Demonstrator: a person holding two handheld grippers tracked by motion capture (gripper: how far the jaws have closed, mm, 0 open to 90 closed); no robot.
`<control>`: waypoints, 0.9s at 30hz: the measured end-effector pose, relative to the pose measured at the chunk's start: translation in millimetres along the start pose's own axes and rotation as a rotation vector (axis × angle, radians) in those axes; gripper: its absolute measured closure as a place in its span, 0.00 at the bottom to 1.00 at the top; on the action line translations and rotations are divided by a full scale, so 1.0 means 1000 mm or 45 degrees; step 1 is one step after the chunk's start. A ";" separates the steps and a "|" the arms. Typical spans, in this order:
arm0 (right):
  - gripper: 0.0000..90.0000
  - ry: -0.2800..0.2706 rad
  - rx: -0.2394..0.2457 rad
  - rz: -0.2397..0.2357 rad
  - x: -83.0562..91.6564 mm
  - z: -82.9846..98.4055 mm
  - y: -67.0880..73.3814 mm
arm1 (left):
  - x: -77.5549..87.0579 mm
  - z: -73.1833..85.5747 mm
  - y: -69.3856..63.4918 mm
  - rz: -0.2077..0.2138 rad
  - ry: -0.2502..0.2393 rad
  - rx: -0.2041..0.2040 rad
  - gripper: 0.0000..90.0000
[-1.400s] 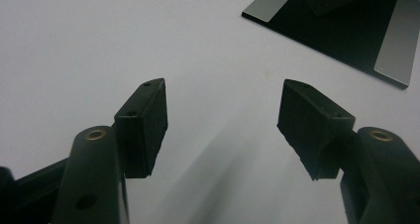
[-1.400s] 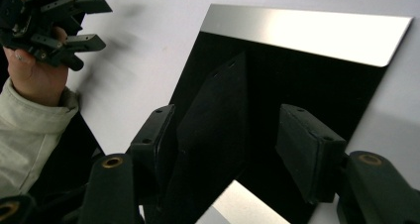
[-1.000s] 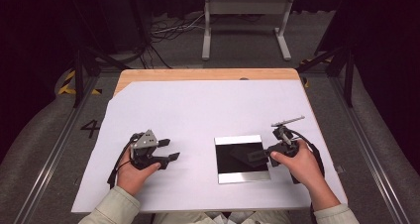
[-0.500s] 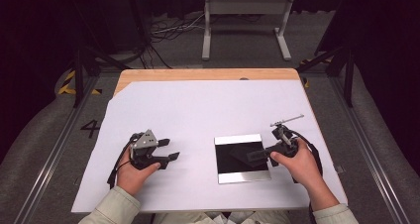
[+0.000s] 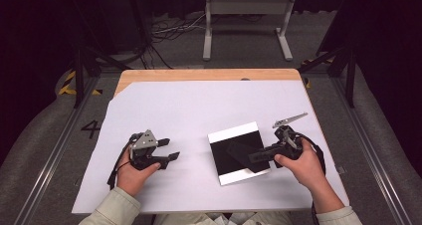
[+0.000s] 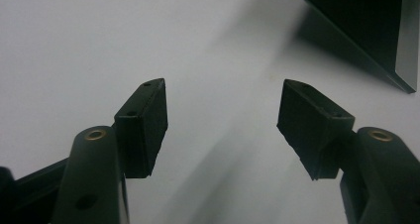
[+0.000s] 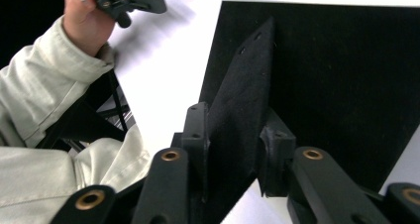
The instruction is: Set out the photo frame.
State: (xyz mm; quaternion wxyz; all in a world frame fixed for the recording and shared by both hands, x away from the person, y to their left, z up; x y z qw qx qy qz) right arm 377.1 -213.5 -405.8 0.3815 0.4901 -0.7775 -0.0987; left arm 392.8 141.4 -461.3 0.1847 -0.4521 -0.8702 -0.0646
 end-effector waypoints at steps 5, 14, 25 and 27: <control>0.87 -0.002 0.054 -0.043 0.002 -0.001 0.007 | 0.001 0.000 0.000 -0.002 -0.003 0.002 0.41; 0.97 -0.004 0.097 -0.142 0.003 -0.002 0.022 | 0.001 0.000 0.000 -0.003 -0.006 0.003 0.41; 0.97 -0.087 0.158 -0.144 0.007 -0.008 0.029 | 0.001 0.000 0.001 -0.008 -0.006 0.006 0.41; 0.97 -0.095 0.163 -0.148 0.008 -0.008 0.030 | 0.000 0.000 0.001 -0.008 -0.006 0.006 0.41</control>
Point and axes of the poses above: each handheld gripper's, and its own axes: x roughly backward along the jaws, z roughly out of its underside, y roughly to its left, the point moved 5 cm from there along -x, roughly forward along the jaws, and after that the axes turned 12 degrees about -y, right-handed, at the moved point
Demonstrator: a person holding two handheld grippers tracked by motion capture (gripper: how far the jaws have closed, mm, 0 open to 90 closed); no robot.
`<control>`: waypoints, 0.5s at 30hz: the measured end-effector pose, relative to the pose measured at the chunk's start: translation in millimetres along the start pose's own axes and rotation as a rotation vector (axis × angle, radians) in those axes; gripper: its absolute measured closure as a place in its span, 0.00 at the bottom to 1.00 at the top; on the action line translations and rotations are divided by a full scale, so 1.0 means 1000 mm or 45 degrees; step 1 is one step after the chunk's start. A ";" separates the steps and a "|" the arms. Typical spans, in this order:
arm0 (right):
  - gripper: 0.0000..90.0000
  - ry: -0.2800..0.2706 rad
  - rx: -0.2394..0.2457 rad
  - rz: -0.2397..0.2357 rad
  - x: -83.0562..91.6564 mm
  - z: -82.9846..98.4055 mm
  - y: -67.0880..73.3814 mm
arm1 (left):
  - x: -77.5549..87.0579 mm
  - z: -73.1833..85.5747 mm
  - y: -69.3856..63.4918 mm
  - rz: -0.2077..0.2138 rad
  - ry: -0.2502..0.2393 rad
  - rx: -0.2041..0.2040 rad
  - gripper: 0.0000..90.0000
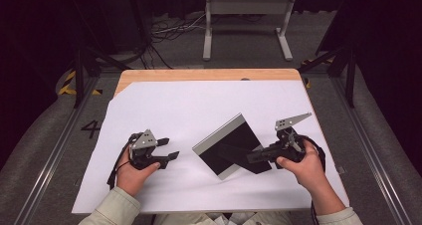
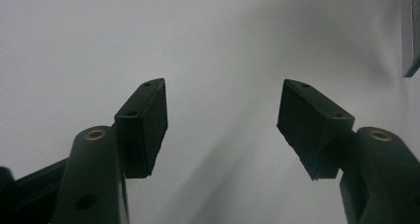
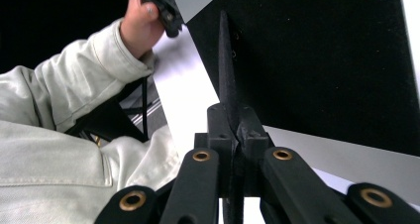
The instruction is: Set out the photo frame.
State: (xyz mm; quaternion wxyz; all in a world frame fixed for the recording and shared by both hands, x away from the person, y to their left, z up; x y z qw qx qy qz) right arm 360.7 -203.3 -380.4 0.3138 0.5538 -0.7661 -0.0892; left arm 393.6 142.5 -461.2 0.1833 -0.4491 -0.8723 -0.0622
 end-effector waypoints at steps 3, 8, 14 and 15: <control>0.97 -0.053 0.044 0.017 -0.001 -0.004 0.001 | 0.000 0.000 0.000 -0.003 0.002 -0.001 0.41; 0.97 -0.098 0.083 0.023 -0.006 -0.008 0.001 | -0.001 -0.001 0.000 -0.004 -0.005 -0.006 0.41; 0.97 -0.171 0.160 0.034 -0.014 -0.012 -0.006 | 0.000 -0.001 0.001 -0.007 -0.008 -0.006 0.41; 0.97 -0.181 0.184 0.034 -0.015 -0.012 -0.009 | 0.000 -0.001 0.001 -0.007 -0.008 -0.004 0.41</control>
Point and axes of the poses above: each handheld gripper's, and its own axes: x roughly backward along the jaws, z roughly out of its underside, y roughly to its left, the point moved 5 cm from there along -x, roughly forward along the jaws, and after that the axes turned 12 degrees about -y, right-handed, at the moved point
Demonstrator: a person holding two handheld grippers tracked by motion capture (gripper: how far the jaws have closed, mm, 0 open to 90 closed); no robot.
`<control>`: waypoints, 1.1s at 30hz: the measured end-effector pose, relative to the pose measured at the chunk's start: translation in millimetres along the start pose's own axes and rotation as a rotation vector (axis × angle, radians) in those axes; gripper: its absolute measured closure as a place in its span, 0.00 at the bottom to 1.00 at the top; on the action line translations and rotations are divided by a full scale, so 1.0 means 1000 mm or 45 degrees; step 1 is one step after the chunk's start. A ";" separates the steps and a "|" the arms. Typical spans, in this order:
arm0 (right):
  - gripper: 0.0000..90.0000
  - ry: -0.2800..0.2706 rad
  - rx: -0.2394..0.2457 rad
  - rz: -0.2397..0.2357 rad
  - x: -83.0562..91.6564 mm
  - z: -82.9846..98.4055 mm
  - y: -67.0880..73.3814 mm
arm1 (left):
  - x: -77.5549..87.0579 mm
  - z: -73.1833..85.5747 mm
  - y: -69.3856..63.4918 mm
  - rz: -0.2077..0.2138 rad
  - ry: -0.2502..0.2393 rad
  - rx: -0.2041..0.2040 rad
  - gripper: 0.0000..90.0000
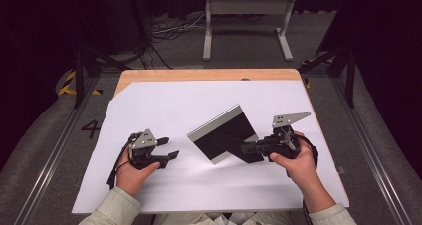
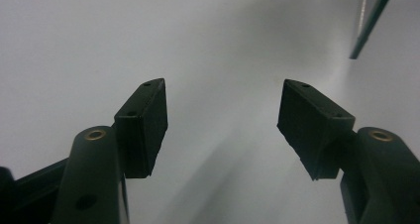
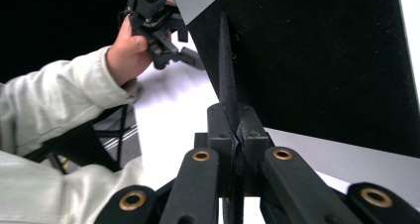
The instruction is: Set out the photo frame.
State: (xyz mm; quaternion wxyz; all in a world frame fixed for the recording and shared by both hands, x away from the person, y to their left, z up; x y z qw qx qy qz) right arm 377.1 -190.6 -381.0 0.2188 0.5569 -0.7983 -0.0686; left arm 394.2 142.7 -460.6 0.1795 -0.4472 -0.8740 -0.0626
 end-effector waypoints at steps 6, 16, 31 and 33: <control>0.97 -0.046 0.055 0.011 -0.008 0.008 -0.012 | -0.002 0.000 0.000 -0.002 0.002 -0.003 0.41; 0.97 -0.105 0.077 0.034 -0.016 0.016 -0.022 | -0.002 0.000 0.000 -0.002 0.002 -0.011 0.40; 0.97 0.023 0.066 0.038 -0.004 0.031 -0.030 | -0.007 -0.002 -0.001 0.020 -0.036 0.038 0.39; 0.97 0.042 0.062 0.042 -0.003 0.033 -0.031 | -0.008 -0.002 -0.001 0.018 -0.034 0.036 0.39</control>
Point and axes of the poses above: each handheld gripper's, and its own axes: x roughly backward along the jaws, z roughly out of its underside, y roughly to its left, the point moved 5 cm from there along -x, roughly forward along the jaws, and after that the axes turned 12 degrees about -y, right-handed, at the moved point
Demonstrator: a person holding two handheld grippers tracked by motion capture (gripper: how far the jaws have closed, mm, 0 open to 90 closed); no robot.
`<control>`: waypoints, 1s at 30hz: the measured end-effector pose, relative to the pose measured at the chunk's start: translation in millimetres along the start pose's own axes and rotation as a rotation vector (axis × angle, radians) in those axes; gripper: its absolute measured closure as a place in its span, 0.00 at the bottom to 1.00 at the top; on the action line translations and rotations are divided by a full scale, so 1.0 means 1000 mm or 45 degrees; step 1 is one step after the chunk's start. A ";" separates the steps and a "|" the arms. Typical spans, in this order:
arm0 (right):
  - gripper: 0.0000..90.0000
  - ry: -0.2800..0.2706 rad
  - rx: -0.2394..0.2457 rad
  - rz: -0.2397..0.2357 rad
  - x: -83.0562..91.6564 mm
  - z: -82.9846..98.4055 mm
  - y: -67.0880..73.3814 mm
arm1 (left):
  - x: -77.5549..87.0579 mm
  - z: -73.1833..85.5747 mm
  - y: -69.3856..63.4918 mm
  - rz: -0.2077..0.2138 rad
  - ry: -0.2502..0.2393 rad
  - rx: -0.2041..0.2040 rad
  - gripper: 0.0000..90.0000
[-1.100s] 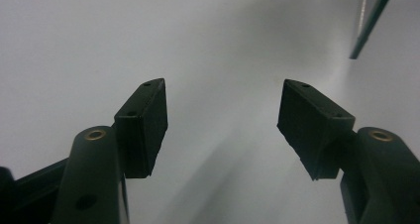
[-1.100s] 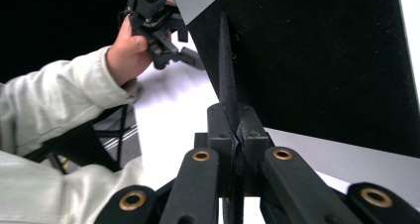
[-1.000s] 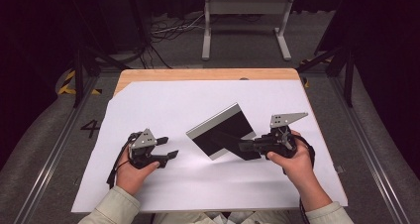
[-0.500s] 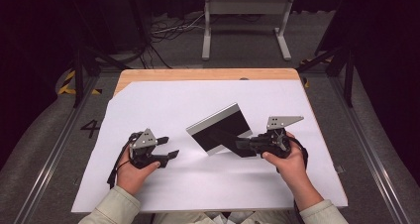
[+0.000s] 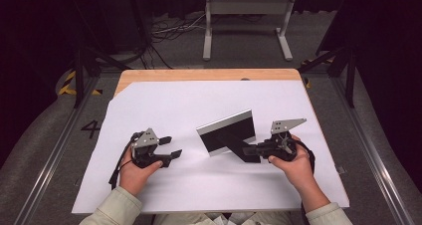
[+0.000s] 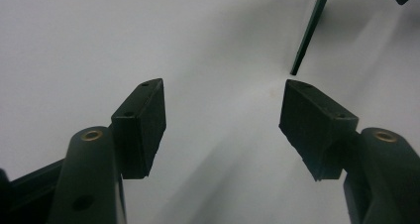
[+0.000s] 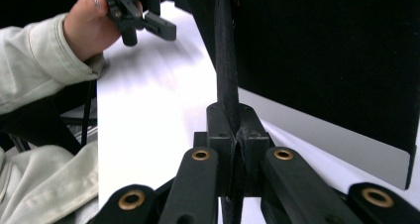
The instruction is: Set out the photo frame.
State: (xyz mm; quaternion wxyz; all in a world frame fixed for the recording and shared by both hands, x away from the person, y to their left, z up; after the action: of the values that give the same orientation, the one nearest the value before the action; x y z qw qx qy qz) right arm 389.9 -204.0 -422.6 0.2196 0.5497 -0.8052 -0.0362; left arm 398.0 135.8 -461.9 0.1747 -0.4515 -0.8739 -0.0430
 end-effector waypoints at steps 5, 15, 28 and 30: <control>0.97 0.051 0.020 -0.015 0.003 0.006 0.000 | -0.002 0.000 -0.001 -0.003 0.000 -0.001 0.39; 0.94 0.172 0.062 -0.010 0.004 0.017 -0.006 | -0.012 0.002 -0.003 0.012 0.027 0.012 0.38; 0.92 0.271 0.071 0.007 0.006 0.026 -0.008 | -0.015 0.004 -0.006 -0.007 0.064 -0.064 0.41; 0.92 0.289 0.089 0.014 0.006 0.028 -0.007 | -0.016 0.004 -0.008 -0.015 0.082 -0.112 0.40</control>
State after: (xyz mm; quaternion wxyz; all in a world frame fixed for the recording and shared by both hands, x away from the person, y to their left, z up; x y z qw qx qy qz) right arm 383.5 -216.9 -447.9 0.2903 0.5531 -0.7789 0.0557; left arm 398.7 119.3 -471.0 0.1823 -0.4520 -0.8678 -0.0969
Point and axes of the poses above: each handheld gripper's, and its own axes: x roughly backward along the jaws, z roughly out of its underside, y roughly to its left, the point moved 5 cm from there along -x, roughly forward along the jaws, and after that the axes turned 12 degrees about -y, right-handed, at the moved point
